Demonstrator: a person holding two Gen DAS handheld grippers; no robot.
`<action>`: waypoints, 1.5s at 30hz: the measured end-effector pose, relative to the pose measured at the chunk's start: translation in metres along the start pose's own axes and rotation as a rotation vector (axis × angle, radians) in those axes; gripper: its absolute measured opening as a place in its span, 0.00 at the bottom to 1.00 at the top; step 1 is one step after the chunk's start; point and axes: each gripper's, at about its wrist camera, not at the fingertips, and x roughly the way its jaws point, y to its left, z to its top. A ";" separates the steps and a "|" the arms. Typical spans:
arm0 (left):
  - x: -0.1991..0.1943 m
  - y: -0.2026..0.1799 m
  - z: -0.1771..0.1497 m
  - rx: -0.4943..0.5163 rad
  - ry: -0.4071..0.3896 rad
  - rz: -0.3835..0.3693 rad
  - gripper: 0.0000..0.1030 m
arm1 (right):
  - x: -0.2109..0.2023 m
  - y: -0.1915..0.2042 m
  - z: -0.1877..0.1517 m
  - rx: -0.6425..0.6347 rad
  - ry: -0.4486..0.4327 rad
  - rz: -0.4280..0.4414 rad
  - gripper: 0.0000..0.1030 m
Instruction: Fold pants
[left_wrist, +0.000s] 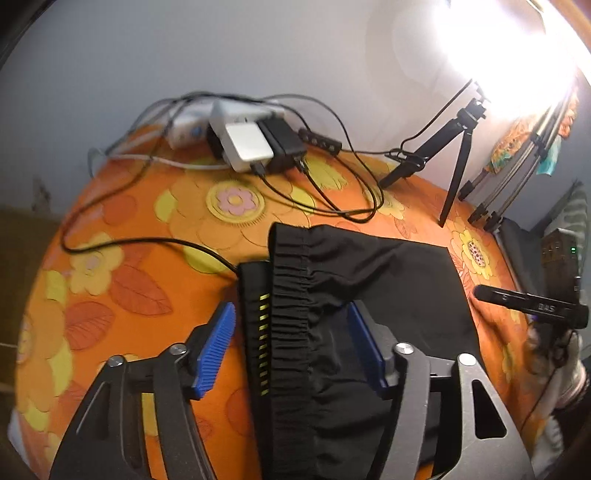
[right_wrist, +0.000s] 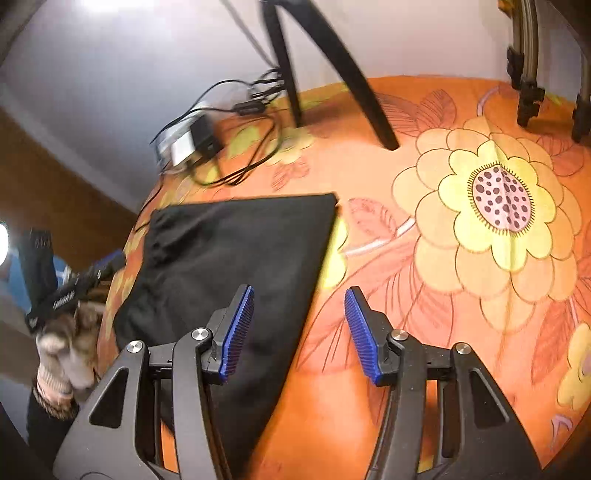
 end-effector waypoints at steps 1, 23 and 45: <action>0.004 0.000 0.001 -0.005 0.006 -0.001 0.62 | 0.005 -0.003 0.003 0.012 0.007 0.002 0.52; 0.057 -0.019 0.008 0.124 0.046 0.132 0.53 | 0.032 0.006 0.018 -0.070 -0.029 0.050 0.30; 0.056 -0.029 0.008 0.160 0.007 0.101 0.25 | 0.030 0.016 0.017 -0.078 -0.017 0.043 0.20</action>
